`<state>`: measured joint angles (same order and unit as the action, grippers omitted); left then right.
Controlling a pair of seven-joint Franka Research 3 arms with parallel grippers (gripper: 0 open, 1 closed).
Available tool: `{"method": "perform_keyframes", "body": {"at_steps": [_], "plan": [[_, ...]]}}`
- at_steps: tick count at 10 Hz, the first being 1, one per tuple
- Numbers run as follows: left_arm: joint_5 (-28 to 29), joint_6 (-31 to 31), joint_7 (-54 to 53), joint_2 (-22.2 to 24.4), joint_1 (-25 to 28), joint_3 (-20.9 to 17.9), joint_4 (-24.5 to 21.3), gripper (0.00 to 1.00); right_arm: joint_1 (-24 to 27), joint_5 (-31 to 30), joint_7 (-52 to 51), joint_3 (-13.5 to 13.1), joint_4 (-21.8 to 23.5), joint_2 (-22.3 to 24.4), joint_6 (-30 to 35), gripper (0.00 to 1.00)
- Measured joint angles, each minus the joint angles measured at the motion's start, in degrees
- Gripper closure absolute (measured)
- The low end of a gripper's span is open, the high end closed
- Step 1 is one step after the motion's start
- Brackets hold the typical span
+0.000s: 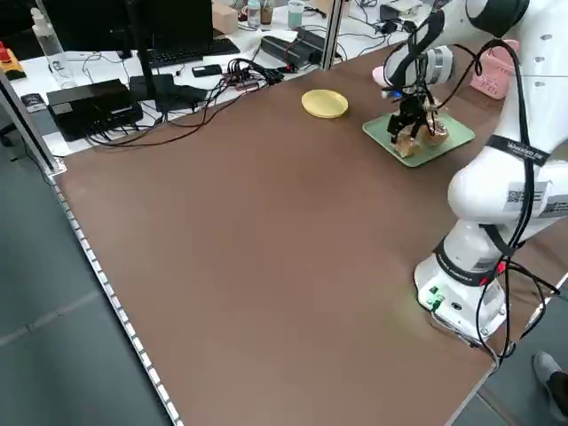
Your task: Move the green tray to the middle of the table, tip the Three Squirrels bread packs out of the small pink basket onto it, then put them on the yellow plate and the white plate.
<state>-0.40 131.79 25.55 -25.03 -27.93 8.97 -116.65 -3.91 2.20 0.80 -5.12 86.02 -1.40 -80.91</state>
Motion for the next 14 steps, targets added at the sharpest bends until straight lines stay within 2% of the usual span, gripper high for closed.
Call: {"method": "perform_keyframes", "body": {"at_steps": [2, 5, 7, 9, 10, 12, 14], "plan": [[0.00, -8.65, -1.82, 1.57, 3.03, -0.04, 5.88, 0.00, -0.09, 0.00, 0.03, 0.06, 0.00, -0.01, 0.06, 0.02], [0.00, -10.17, -1.19, 1.07, 3.40, -0.04, 13.55, 0.00, -0.13, 0.00, 0.07, 0.09, 0.00, -0.01, 0.18, 0.02], [0.00, -10.23, 1.14, -4.20, 2.42, 0.01, 23.24, 0.00, -0.13, 0.00, 0.11, 0.09, 0.01, -0.02, 0.45, 0.02], [0.00, -9.39, 5.33, -12.71, -1.55, 0.09, 30.87, 0.00, -0.13, 0.00, 0.16, 0.08, 0.02, -0.03, 0.57, 0.02], [0.00, -6.49, 8.71, -15.86, -4.19, 0.07, 32.62, 0.00, -0.13, 0.00, 0.18, 0.09, 0.02, -0.03, 0.59, 0.02], [0.00, 0.85, 14.42, -19.31, -7.96, 0.00, 34.15, 0.00, -0.11, 0.00, 0.22, 0.06, 0.03, -0.03, 0.59, 0.02], [0.00, 1.98, 15.31, -20.73, -8.56, -0.04, 35.58, 0.00, -0.08, 0.00, 0.29, 0.03, 0.03, -0.03, 0.65, 0.02]]}}
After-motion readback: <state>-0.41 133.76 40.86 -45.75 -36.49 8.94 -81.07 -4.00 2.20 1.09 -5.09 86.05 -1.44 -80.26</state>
